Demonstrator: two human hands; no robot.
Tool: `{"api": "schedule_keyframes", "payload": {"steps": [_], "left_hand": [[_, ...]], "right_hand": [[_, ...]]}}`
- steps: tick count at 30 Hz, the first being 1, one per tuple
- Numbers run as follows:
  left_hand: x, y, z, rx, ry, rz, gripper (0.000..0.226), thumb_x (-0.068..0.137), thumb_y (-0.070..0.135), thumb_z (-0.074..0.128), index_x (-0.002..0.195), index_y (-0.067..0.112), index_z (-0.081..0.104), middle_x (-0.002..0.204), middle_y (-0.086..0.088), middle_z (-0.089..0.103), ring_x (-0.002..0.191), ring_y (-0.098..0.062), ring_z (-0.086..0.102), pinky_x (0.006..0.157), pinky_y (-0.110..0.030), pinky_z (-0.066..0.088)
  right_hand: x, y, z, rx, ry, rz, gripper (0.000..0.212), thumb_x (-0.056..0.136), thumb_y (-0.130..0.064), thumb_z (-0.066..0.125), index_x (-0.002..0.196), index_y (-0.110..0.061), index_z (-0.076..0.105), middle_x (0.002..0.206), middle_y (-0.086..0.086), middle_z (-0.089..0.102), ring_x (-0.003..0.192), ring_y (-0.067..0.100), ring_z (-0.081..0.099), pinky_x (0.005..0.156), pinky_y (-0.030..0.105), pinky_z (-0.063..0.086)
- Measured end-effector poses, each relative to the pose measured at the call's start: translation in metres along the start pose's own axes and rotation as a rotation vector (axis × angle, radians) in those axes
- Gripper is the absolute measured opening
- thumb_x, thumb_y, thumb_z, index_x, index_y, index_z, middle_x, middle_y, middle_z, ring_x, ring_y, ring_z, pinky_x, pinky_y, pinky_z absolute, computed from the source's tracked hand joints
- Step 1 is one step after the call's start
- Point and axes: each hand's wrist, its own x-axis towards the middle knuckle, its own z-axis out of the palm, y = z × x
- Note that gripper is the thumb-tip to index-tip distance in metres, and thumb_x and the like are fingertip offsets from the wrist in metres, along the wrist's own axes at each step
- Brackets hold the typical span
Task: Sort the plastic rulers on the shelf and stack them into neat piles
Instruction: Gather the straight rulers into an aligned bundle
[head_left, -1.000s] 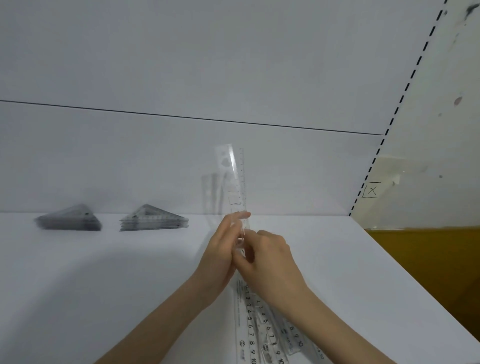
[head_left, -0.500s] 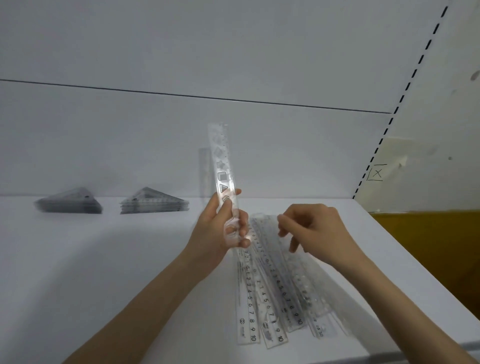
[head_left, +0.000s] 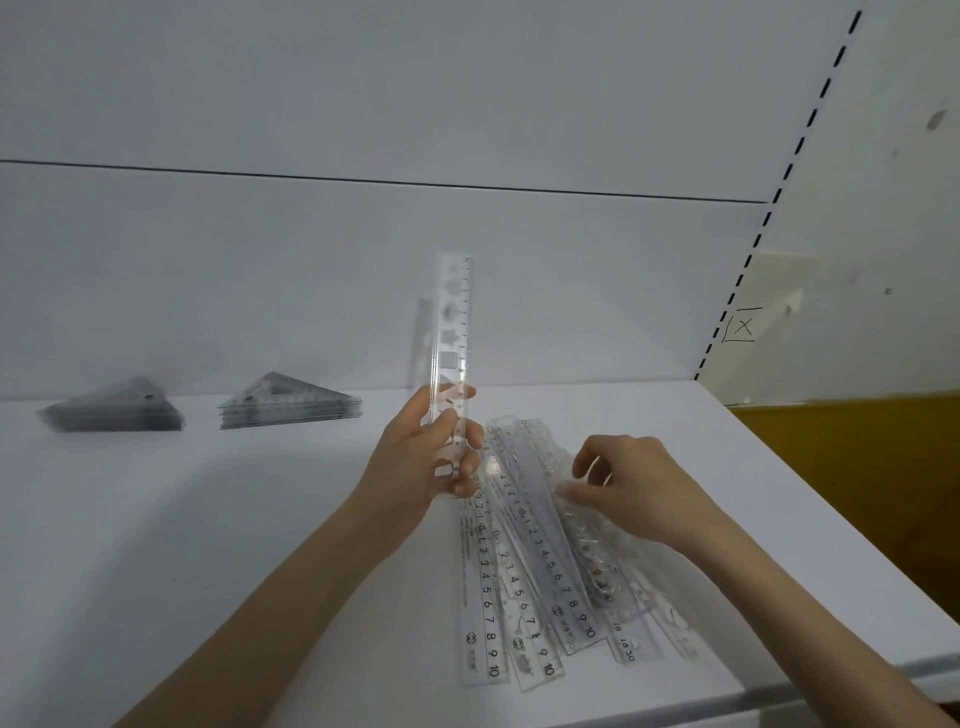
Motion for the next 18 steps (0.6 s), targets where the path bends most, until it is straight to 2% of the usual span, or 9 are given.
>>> {"api": "schedule_keyframes", "payload": {"steps": [3,5,7,9,10,13,15,18], "left_hand": [[0.001,0.002,0.003,-0.021,0.009,-0.024,0.018,0.099,0.015,0.039,0.106,0.015,0.056,0.068,-0.007,0.052,0.048,-0.016,0.041,0.049,-0.025,0.033],[0.002,0.004,0.005,-0.060,0.017,-0.061,0.018,0.097,0.023,0.042,0.102,0.017,0.058,0.066,-0.007,0.051,0.046,-0.016,0.039,0.050,-0.026,0.031],[0.002,0.005,0.005,-0.071,0.020,-0.079,0.020,0.097,0.026,0.041,0.101,0.017,0.059,0.065,-0.007,0.051,0.047,-0.017,0.039,0.050,-0.026,0.032],[0.002,0.004,0.005,-0.070,0.014,-0.081,0.022,0.098,0.026,0.039,0.103,0.017,0.059,0.067,-0.007,0.052,0.048,-0.017,0.040,0.048,-0.026,0.035],[0.002,0.004,0.005,-0.071,0.012,-0.083,0.022,0.098,0.026,0.039,0.103,0.017,0.059,0.068,-0.007,0.053,0.048,-0.017,0.041,0.048,-0.026,0.036],[0.001,0.004,0.006,-0.080,0.009,-0.089,0.023,0.099,0.025,0.037,0.104,0.016,0.058,0.067,-0.008,0.053,0.048,-0.017,0.042,0.048,-0.026,0.037],[0.000,0.004,0.007,-0.086,-0.003,-0.088,0.023,0.098,0.025,0.037,0.104,0.017,0.058,0.067,-0.008,0.054,0.047,-0.017,0.043,0.049,-0.027,0.038],[-0.001,0.003,0.008,-0.091,-0.029,-0.089,0.023,0.099,0.026,0.036,0.104,0.017,0.057,0.068,-0.009,0.055,0.048,-0.018,0.045,0.049,-0.027,0.039]], "right_hand": [[-0.001,0.005,-0.002,-0.063,-0.020,0.074,0.043,0.081,-0.050,0.067,0.097,-0.011,0.063,0.090,0.004,0.066,0.084,0.021,0.061,0.076,0.036,0.051],[-0.001,0.009,-0.004,0.001,-0.070,0.089,0.038,0.080,-0.041,0.072,0.093,-0.006,0.067,0.085,0.006,0.068,0.078,0.019,0.064,0.068,0.032,0.051],[0.002,0.012,-0.007,0.168,-0.081,0.110,0.027,0.079,-0.032,0.076,0.088,-0.008,0.068,0.070,-0.002,0.067,0.058,0.006,0.059,0.051,0.019,0.044],[0.006,0.019,-0.011,0.407,-0.056,0.174,0.021,0.079,-0.018,0.077,0.081,0.000,0.068,0.055,-0.002,0.060,0.042,0.005,0.048,0.042,0.016,0.036],[0.007,0.023,-0.014,0.506,-0.046,0.200,0.020,0.079,-0.013,0.076,0.079,0.005,0.067,0.052,0.000,0.055,0.041,0.007,0.045,0.041,0.018,0.035],[0.005,0.021,-0.028,0.704,-0.046,0.186,0.016,0.080,-0.008,0.074,0.079,0.007,0.067,0.059,0.006,0.054,0.046,0.011,0.044,0.041,0.020,0.033],[0.003,0.012,-0.039,0.835,-0.043,0.121,0.013,0.081,-0.007,0.072,0.080,0.005,0.068,0.065,0.008,0.058,0.046,0.011,0.044,0.040,0.019,0.031],[0.003,-0.011,-0.053,0.939,-0.033,0.012,0.015,0.085,-0.007,0.066,0.071,0.000,0.064,0.069,0.011,0.063,0.044,0.011,0.044,0.038,0.017,0.029]]}}
